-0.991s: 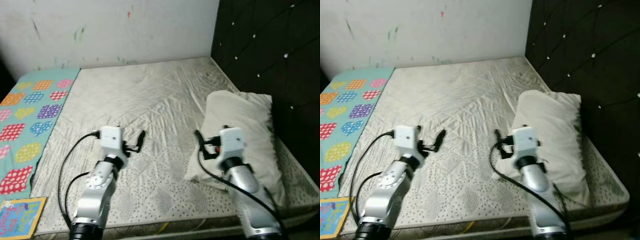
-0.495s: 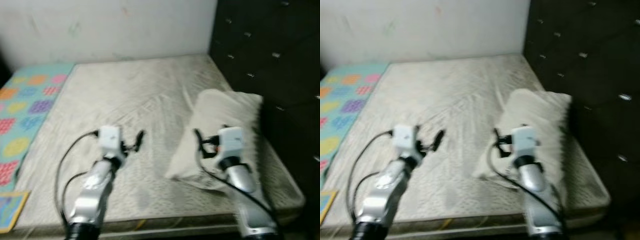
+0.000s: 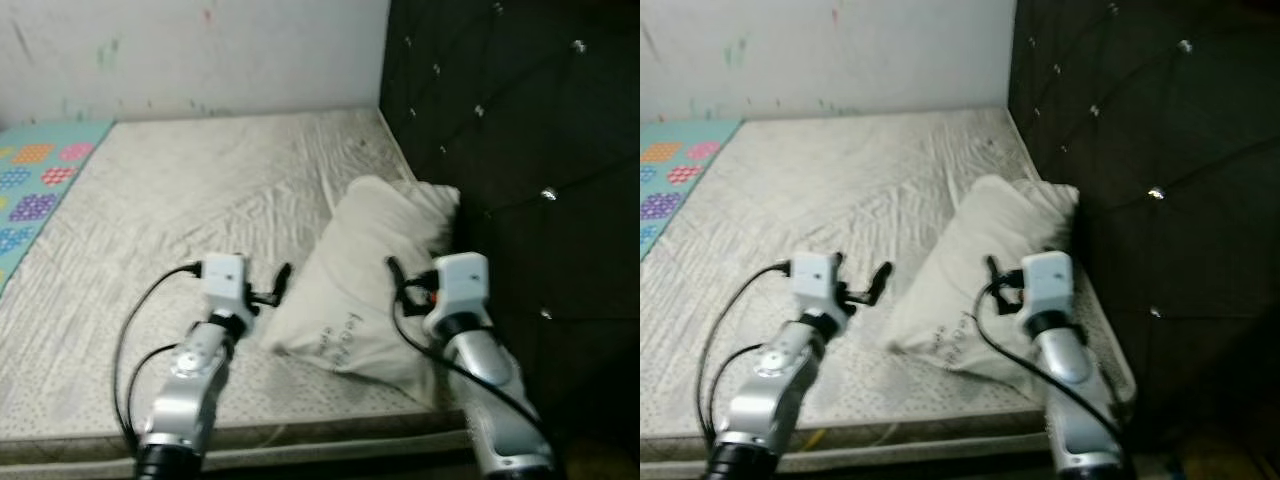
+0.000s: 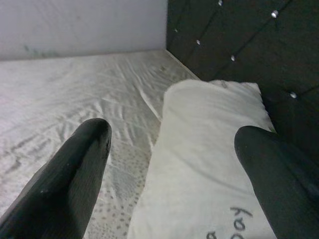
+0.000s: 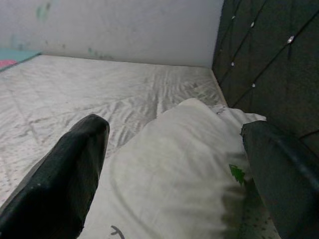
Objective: Clean up the room
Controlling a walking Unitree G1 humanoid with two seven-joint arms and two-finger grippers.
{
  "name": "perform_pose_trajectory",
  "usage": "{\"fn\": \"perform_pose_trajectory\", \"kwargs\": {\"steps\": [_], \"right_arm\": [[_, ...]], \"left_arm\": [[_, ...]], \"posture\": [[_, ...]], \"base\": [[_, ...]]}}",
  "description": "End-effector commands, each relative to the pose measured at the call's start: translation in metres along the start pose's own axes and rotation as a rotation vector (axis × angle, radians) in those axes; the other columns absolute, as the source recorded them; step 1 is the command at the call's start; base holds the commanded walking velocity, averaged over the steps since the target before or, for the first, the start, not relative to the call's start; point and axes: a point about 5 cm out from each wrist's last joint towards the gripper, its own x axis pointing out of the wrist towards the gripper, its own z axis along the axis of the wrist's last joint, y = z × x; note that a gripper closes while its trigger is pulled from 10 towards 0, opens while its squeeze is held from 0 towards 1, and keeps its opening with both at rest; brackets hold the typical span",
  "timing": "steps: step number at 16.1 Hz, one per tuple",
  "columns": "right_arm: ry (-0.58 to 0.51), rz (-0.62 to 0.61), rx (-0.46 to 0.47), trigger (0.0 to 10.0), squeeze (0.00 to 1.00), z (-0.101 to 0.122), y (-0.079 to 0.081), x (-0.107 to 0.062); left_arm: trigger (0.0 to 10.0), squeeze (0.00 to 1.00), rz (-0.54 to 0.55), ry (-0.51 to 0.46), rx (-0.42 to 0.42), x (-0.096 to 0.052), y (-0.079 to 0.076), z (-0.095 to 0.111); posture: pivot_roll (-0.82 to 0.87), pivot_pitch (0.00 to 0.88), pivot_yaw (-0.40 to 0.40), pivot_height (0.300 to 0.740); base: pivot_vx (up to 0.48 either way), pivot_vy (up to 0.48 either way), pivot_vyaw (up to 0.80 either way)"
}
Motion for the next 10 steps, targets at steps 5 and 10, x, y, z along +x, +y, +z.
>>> {"fn": "perform_pose_trajectory", "kwargs": {"steps": [5, 10], "right_arm": [[0.002, -0.010, 0.036, 10.0, 0.00, -0.002, -0.010, -0.012], [0.013, 0.050, 0.011, 10.0, 0.00, 0.001, -0.014, -0.002]], "left_arm": [[10.0, 0.00, -0.015, 0.054, 0.055, -0.012, 0.010, -0.011], [10.0, 0.00, 0.030, 0.037, 0.017, -0.021, 0.023, -0.012]], "posture": [[-0.19, 0.000, 0.061, 0.740], [-0.13, 0.000, -0.030, 0.740]], "base": [[0.000, 0.000, 0.00], [0.000, 0.000, 0.00]]}}
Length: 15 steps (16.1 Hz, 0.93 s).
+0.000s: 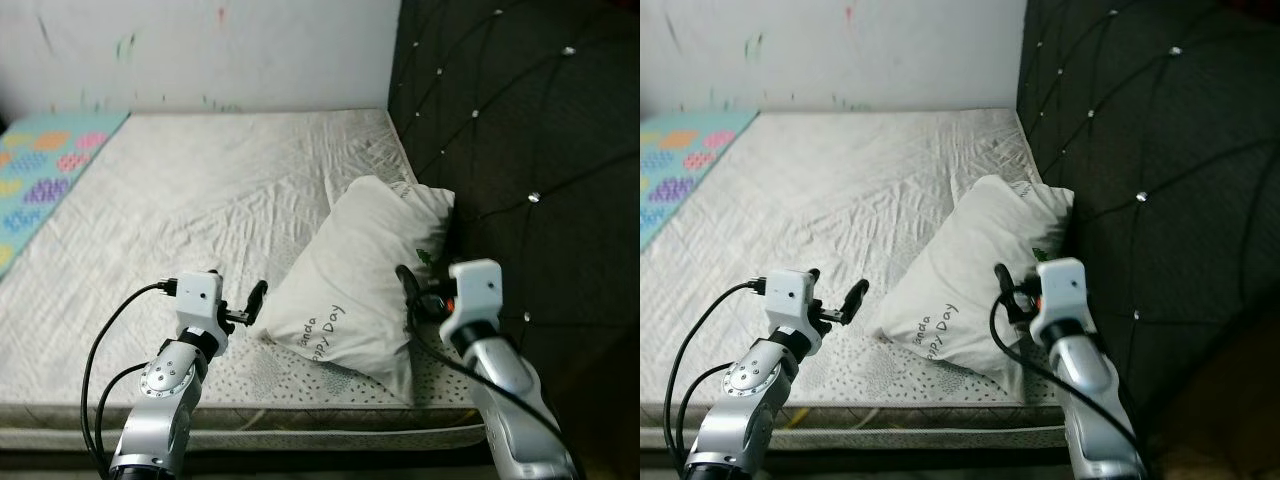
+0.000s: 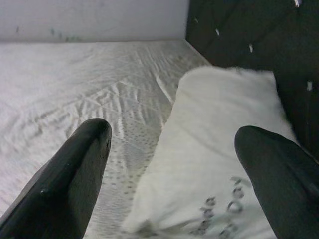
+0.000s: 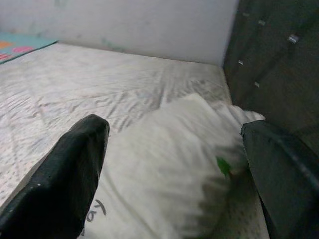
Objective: Clean up the room
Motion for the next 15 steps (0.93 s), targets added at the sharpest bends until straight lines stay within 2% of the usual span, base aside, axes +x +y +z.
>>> {"fn": "perform_pose_trajectory", "kwargs": {"steps": [1, 3, 4, 9, 12, 15], "right_arm": [[-0.003, 0.049, -0.002, 10.0, 0.00, 0.005, 0.005, 0.006], [-0.009, 0.097, -0.015, 10.0, 0.00, 0.009, 0.009, 0.013], [-0.024, 0.134, -0.019, 10.0, 0.00, 0.016, 0.013, 0.022], [-0.062, 0.129, -0.009, 10.0, 0.00, 0.024, 0.018, 0.038], [-0.032, 0.117, -0.015, 10.0, 0.00, 0.018, 0.010, 0.031], [-0.024, 0.121, -0.013, 10.0, 0.00, 0.016, 0.008, 0.025]], "left_arm": [[10.0, 0.00, 0.002, -0.007, -0.016, -0.002, -0.007, 0.000], [10.0, 0.00, 0.021, -0.004, -0.021, -0.008, -0.016, -0.005], [10.0, 0.00, 0.047, 0.009, -0.007, -0.014, -0.019, -0.007], [10.0, 0.00, 0.097, -0.009, 0.040, -0.022, -0.001, 0.003], [10.0, 0.00, 0.175, -0.048, 0.007, -0.034, -0.002, 0.007], [10.0, 0.00, 0.248, -0.048, -0.010, -0.045, 0.008, 0.007]], "posture": [[-0.12, 0.000, -0.054, 0.740], [-0.10, 0.000, -0.096, 0.740], [-0.06, 0.000, -0.121, 0.740], [-0.02, 0.000, -0.092, 0.740], [-0.03, 0.000, -0.098, 0.740], [-0.04, 0.000, -0.102, 0.740]], "base": [[0.000, 0.000, 0.00], [0.000, 0.000, 0.00], [0.000, 0.000, 0.00], [0.000, 0.000, 0.00], [0.000, 0.000, 0.00], [0.000, 0.000, 0.00]]}}
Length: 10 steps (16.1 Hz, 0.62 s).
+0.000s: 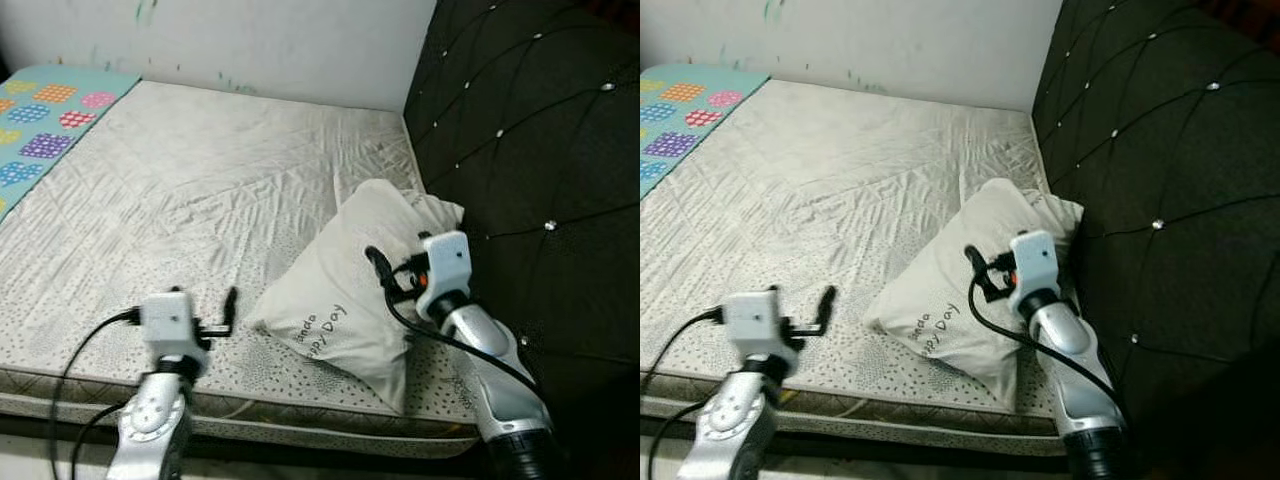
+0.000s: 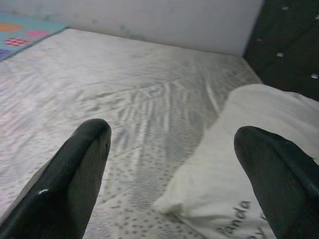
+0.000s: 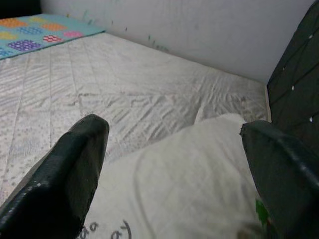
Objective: Clean up the room
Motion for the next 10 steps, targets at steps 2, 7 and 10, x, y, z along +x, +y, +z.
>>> {"fn": "perform_pose_trajectory", "kwargs": {"steps": [2, 7, 10], "right_arm": [[-0.015, -0.035, 0.006, 10.0, 0.00, 0.004, -0.006, -0.005], [0.000, -0.076, 0.007, 10.0, 0.00, 0.001, -0.007, -0.013], [0.026, -0.142, -0.033, 10.0, 0.00, -0.002, -0.018, -0.018]], "left_arm": [[10.0, 0.00, -0.017, 0.001, 0.019, -0.003, 0.002, 0.004], [10.0, 0.00, -0.054, 0.029, 0.018, 0.001, 0.000, 0.002], [10.0, 0.00, -0.057, 0.029, 0.027, -0.001, -0.001, 0.002]], "posture": [[-0.05, 0.000, -0.085, 0.740], [-0.07, 0.000, -0.059, 0.740], [-0.06, 0.000, -0.067, 0.740]], "base": [[0.000, 0.000, 0.00], [0.000, 0.000, 0.00], [0.000, 0.000, 0.00]]}}
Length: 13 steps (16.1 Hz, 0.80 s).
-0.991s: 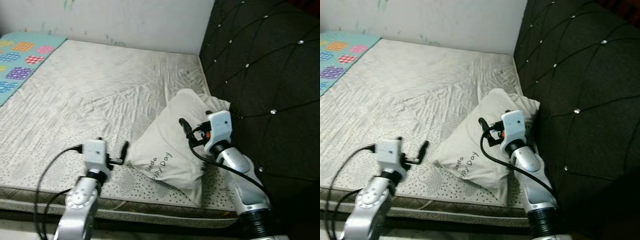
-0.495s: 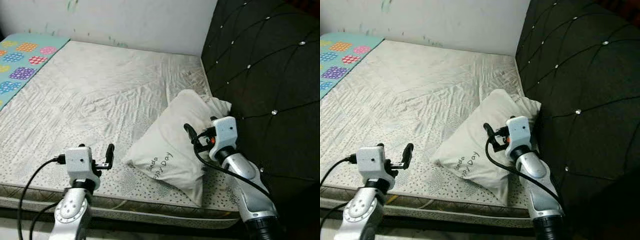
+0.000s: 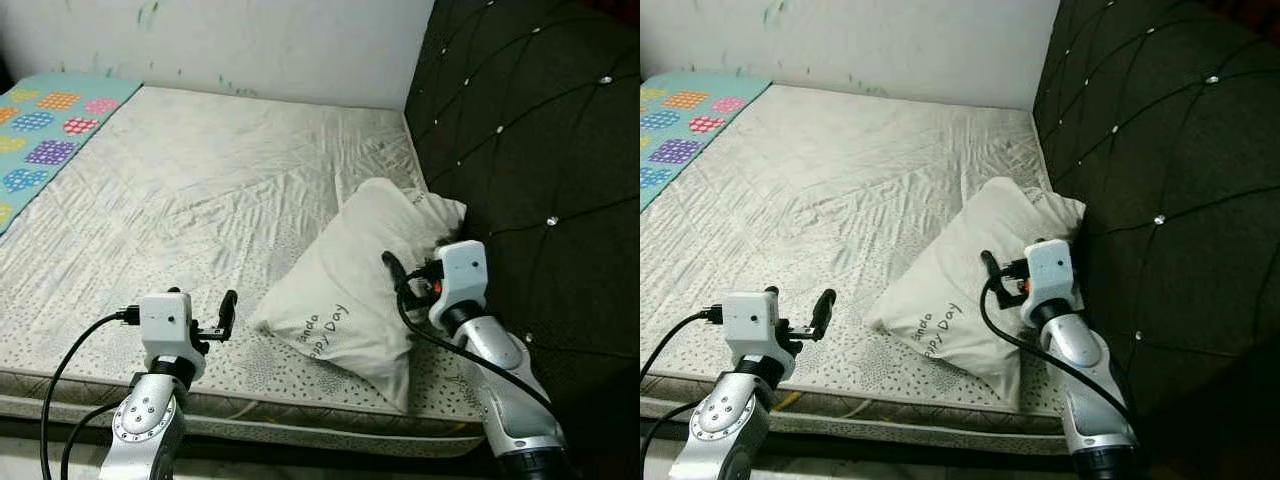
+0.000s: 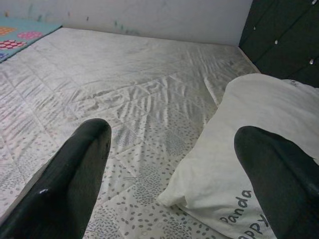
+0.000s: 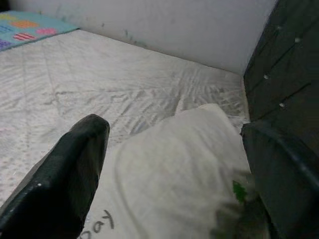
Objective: Clean up the room
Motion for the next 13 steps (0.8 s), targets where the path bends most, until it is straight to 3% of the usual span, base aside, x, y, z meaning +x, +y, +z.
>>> {"fn": "perform_pose_trajectory", "kwargs": {"steps": [1, 5, 13], "right_arm": [[0.017, -0.083, 0.005, 10.0, 0.00, 0.000, -0.014, -0.005], [0.023, -0.099, -0.001, 10.0, 0.00, -0.003, -0.015, -0.010], [0.032, -0.106, -0.001, 10.0, 0.00, -0.003, -0.018, -0.016]], "left_arm": [[10.0, 0.00, 0.002, -0.007, 0.008, 0.000, 0.000, 0.002], [10.0, 0.00, 0.015, -0.001, 0.001, 0.001, 0.004, 0.003], [10.0, 0.00, 0.014, 0.001, -0.010, -0.005, 0.006, 0.005]], "posture": [[-0.06, 0.000, -0.067, 0.740], [-0.08, 0.000, -0.045, 0.740], [-0.08, 0.000, -0.036, 0.740]], "base": [[0.000, 0.000, 0.00], [0.000, 0.000, -0.73], [0.000, 0.000, 0.00]]}}
